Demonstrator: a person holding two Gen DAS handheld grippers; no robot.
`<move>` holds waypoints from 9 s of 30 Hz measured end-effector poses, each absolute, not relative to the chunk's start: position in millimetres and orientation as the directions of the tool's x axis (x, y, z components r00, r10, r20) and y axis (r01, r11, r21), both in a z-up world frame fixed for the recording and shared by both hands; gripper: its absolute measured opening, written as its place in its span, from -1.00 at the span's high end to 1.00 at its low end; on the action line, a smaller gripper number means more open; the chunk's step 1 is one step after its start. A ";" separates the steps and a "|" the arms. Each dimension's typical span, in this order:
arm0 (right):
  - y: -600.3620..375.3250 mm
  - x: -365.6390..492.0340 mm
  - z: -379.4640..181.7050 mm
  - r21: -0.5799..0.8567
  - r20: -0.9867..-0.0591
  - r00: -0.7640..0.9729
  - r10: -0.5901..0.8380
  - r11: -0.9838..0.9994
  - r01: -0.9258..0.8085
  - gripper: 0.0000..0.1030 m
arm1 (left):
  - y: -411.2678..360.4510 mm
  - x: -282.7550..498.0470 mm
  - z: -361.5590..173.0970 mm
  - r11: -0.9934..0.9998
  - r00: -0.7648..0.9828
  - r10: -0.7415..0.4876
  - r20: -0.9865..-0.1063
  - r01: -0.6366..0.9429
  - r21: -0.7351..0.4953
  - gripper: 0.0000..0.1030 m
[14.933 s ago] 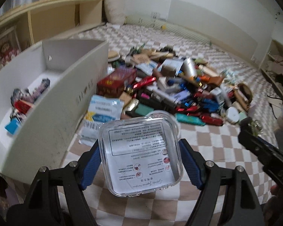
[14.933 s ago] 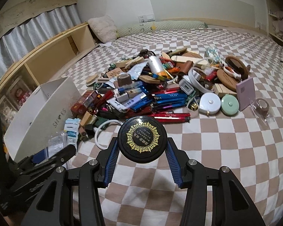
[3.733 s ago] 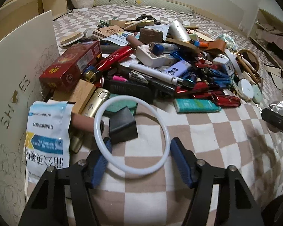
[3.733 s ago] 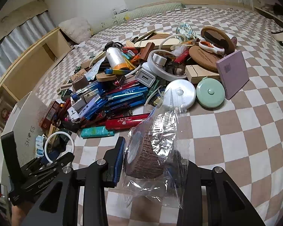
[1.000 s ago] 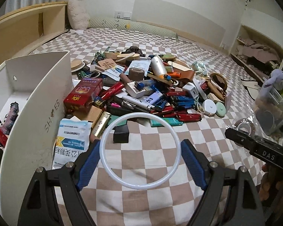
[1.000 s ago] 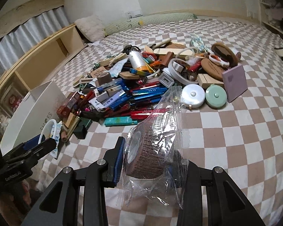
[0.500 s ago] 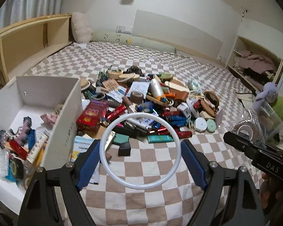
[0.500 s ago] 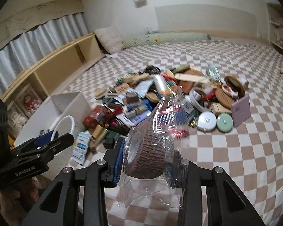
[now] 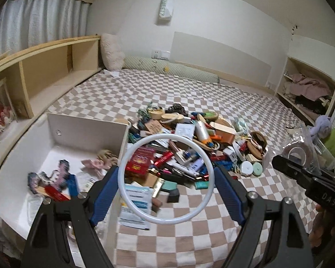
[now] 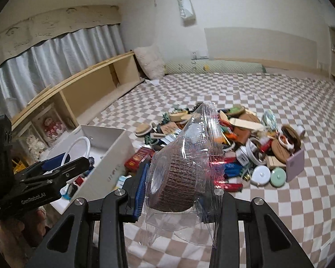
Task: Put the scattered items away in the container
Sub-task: 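Carry the white ring with the left gripper while the right gripper carries the bagged tape over the white box, then open both grippers to drop the white ring and bagged tape roll into the white box, then withdraw both grippers from the white box back toward the scattered items, then grasp the small black square block with the left gripper while the right gripper reaches toward the red case, then close the right gripper on the red lighter case while the left gripper holds the black block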
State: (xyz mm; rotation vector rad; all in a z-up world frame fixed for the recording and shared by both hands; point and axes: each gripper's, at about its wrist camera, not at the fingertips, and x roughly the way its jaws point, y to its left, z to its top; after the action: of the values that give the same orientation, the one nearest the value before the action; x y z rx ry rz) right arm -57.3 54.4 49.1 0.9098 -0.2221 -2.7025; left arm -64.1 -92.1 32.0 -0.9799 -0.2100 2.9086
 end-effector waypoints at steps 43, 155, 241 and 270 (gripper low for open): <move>-167.5 -135.4 24.2 0.179 -0.706 -0.495 -0.506 -0.804 0.567 0.26 | -314.2 -128.0 -39.6 -0.959 -0.519 -0.069 -0.852 0.270 -0.087 -0.64; 43.8 -89.8 61.3 0.077 -0.574 -0.780 -0.247 -0.965 0.249 -1.00 | -111.6 -67.6 42.4 -0.983 -0.797 -0.029 -0.604 0.131 -0.126 -1.00; 113.6 -192.2 -156.1 0.154 -0.823 -0.551 -0.138 -0.988 0.017 -0.62 | 6.6 -159.0 -168.7 -0.997 -0.573 0.083 -0.815 -0.056 -0.062 0.42; 98.6 -131.7 -155.1 0.092 -0.864 -0.493 -0.104 -0.995 0.049 -0.61 | -2.1 -140.5 -169.6 -0.987 -0.570 0.153 -0.807 -0.054 -0.149 0.43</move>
State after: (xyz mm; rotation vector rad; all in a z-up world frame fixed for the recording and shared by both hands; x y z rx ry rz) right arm -131.7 98.6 -155.1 1.5320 -0.0840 -2.6391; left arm -140.5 -2.1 -169.6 -1.3940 -0.1634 2.6792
